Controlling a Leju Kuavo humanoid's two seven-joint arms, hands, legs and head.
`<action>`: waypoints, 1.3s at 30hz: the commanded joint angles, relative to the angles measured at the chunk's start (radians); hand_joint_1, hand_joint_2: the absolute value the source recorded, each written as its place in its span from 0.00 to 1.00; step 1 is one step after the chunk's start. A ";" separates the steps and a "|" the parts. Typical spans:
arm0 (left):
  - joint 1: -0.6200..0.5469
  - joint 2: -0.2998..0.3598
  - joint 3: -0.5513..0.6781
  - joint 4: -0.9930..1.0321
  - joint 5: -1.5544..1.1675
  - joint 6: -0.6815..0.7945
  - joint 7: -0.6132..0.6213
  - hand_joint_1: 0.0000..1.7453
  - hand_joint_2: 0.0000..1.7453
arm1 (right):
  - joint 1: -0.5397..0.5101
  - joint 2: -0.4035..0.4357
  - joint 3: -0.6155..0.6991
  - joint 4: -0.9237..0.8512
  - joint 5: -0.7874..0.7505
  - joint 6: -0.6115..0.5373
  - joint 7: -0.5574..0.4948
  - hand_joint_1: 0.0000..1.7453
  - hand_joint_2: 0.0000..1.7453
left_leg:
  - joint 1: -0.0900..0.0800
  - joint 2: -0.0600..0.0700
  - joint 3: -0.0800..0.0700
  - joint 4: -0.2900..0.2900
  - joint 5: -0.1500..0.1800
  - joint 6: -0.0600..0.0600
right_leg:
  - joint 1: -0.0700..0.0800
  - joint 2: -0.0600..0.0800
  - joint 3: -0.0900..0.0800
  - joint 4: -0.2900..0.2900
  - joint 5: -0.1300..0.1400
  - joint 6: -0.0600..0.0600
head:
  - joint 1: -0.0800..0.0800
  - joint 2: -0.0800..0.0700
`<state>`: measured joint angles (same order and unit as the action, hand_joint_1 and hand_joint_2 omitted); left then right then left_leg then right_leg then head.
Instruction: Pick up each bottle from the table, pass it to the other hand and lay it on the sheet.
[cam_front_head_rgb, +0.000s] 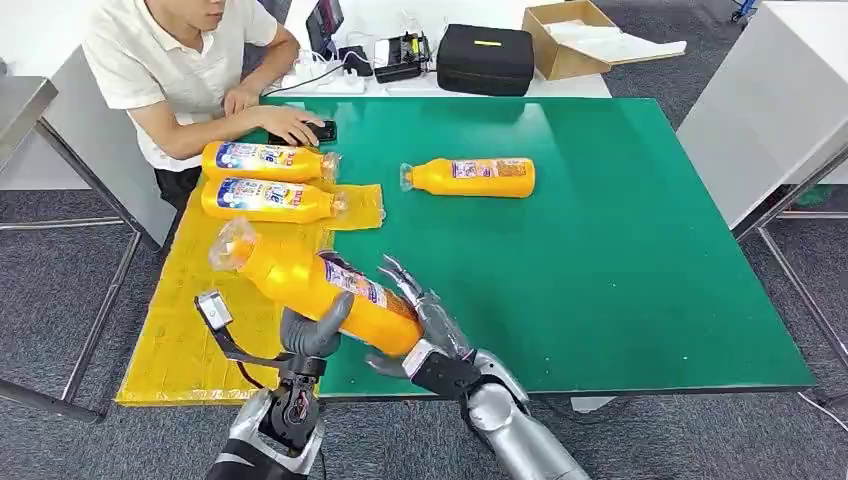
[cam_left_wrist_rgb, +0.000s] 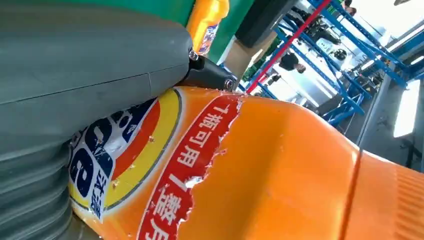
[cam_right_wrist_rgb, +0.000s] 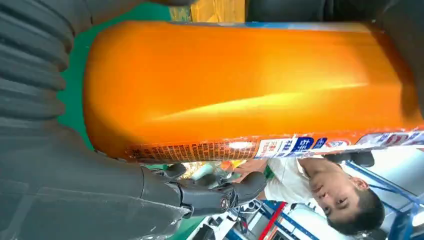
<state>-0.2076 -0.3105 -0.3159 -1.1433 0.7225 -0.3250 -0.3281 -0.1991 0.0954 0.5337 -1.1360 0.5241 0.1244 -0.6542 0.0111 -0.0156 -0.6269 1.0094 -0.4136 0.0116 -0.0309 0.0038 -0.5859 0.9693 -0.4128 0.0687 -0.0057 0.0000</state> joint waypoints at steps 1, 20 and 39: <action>-0.010 -0.003 0.030 -0.090 -0.510 0.324 -0.094 1.00 1.00 | 0.112 -0.001 -0.028 -0.077 0.095 -0.163 0.044 0.00 1.00 | 0.001 -0.001 0.004 0.001 -0.002 0.000 | 0.002 -0.002 0.005 0.000 -0.002 -0.004 | 0.000 0.000; -0.048 0.082 0.176 -0.166 -2.024 0.623 0.210 1.00 1.00 | 0.165 -0.017 -0.251 -0.325 0.234 -0.283 -0.009 0.00 1.00 | 0.000 0.003 0.003 0.000 -0.002 0.000 | 0.001 0.001 0.003 0.000 -0.001 -0.005 | 0.000 0.000; -0.295 0.102 0.399 0.388 -1.990 0.527 0.234 1.00 1.00 | 0.068 -0.021 -0.205 -0.208 0.139 -0.281 -0.044 0.00 1.00 | 0.001 0.001 0.002 -0.001 0.000 0.000 | 0.001 0.000 0.003 0.000 -0.001 -0.003 | 0.000 0.000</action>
<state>-0.3965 -0.2315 0.0007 -0.9729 -1.2642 0.2144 -0.0954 -0.0712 0.0992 0.3010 -1.4263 0.6855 -0.1587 -0.6951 0.0112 -0.0165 -0.6296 1.0093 -0.4121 0.0114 -0.0308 0.0033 -0.5875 0.9700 -0.4124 0.0689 -0.0053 0.0000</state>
